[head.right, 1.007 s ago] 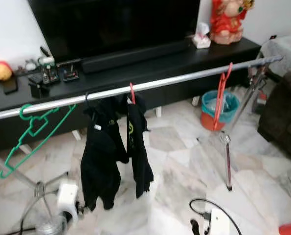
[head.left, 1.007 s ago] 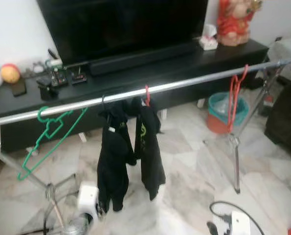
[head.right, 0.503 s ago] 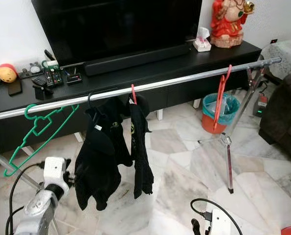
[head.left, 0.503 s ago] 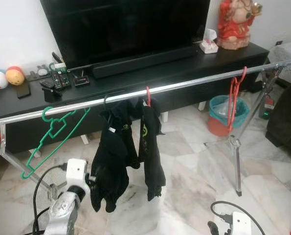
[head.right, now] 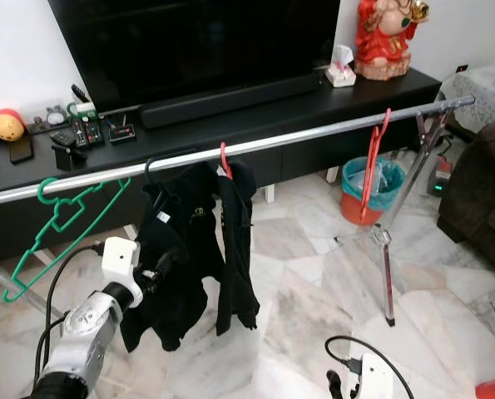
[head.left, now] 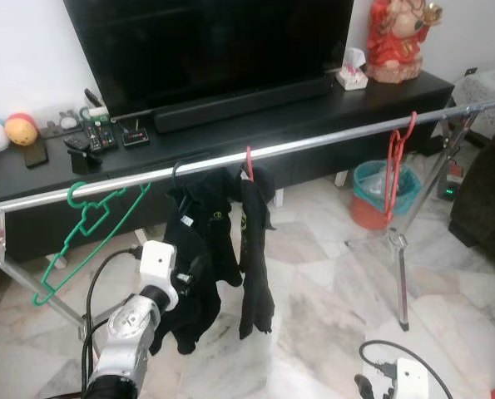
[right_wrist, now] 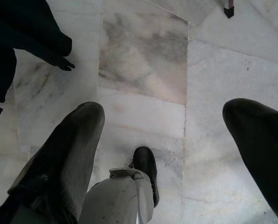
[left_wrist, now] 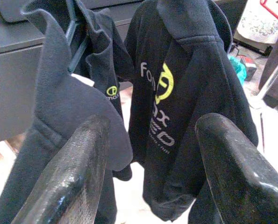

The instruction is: Hang hanger

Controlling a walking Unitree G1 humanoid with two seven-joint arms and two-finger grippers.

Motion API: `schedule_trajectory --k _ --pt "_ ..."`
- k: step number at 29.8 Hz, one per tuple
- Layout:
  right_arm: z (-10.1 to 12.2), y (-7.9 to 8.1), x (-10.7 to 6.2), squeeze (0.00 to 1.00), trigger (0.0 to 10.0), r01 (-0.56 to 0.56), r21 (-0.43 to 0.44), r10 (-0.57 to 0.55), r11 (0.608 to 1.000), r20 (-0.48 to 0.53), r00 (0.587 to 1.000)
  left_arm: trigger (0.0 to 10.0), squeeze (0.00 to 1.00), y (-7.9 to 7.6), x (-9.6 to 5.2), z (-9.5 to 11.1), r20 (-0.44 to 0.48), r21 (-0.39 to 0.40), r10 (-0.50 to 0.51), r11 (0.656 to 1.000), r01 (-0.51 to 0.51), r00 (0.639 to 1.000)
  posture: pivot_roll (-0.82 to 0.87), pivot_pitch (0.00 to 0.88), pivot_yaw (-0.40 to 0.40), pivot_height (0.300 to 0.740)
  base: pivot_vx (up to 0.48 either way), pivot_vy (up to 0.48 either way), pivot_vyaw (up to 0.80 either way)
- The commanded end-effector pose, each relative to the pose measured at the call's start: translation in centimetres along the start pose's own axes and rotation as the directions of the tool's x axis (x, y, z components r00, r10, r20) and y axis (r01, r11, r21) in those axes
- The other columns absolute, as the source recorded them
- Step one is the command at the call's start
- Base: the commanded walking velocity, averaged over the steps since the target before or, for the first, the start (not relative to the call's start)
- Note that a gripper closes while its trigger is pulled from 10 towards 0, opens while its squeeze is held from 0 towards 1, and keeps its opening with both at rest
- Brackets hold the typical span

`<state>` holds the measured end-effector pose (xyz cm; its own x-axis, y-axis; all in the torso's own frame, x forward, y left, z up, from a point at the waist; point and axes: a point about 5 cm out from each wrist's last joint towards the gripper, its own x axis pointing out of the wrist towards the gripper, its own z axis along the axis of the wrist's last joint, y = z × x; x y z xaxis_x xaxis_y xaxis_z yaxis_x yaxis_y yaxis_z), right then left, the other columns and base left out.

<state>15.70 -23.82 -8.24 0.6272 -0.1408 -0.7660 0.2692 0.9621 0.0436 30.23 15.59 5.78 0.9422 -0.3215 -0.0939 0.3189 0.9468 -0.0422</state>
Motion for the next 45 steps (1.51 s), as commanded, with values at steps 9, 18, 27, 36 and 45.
schedule_trajectory --k 9,18,27,36,45 --pt "0.2 0.1 0.1 0.00 10.0 -0.003 0.005 0.003 1.000 0.004 1.000 10.0 0.00 0.0 1.4 1.8 0.058 -0.014 0.009 1.000 -0.008 0.998 -0.06 0.000 0.049 0.740 0.000 0.000 0.00" --pt "0.1 0.1 0.1 0.00 10.0 -0.003 0.007 0.003 1.000 0.005 1.000 10.0 1.00 -0.8 2.5 3.6 0.127 -0.020 -0.037 0.999 0.040 0.991 -0.06 0.000 0.051 0.740 0.000 0.000 0.00" --pt "0.1 0.2 0.1 0.00 10.0 -0.003 0.010 0.003 1.000 0.005 1.000 10.0 1.00 -1.0 2.7 3.7 0.132 -0.018 -0.050 0.998 0.053 0.990 -0.07 0.000 0.056 0.740 0.000 0.000 0.00" --pt "0.0 0.3 0.1 0.00 10.0 -0.003 0.012 0.003 1.000 0.004 1.000 10.0 0.00 -0.5 2.8 3.5 0.112 -0.009 -0.018 1.000 0.020 0.994 -0.07 0.000 0.057 0.740 0.000 0.000 0.00" --pt "0.0 0.3 0.1 0.00 10.0 -0.003 0.012 0.003 1.000 0.005 1.000 10.0 0.00 -0.8 2.9 3.5 0.108 -0.030 -0.027 0.999 0.031 0.994 -0.07 0.000 0.054 0.740 0.000 0.259 0.00"
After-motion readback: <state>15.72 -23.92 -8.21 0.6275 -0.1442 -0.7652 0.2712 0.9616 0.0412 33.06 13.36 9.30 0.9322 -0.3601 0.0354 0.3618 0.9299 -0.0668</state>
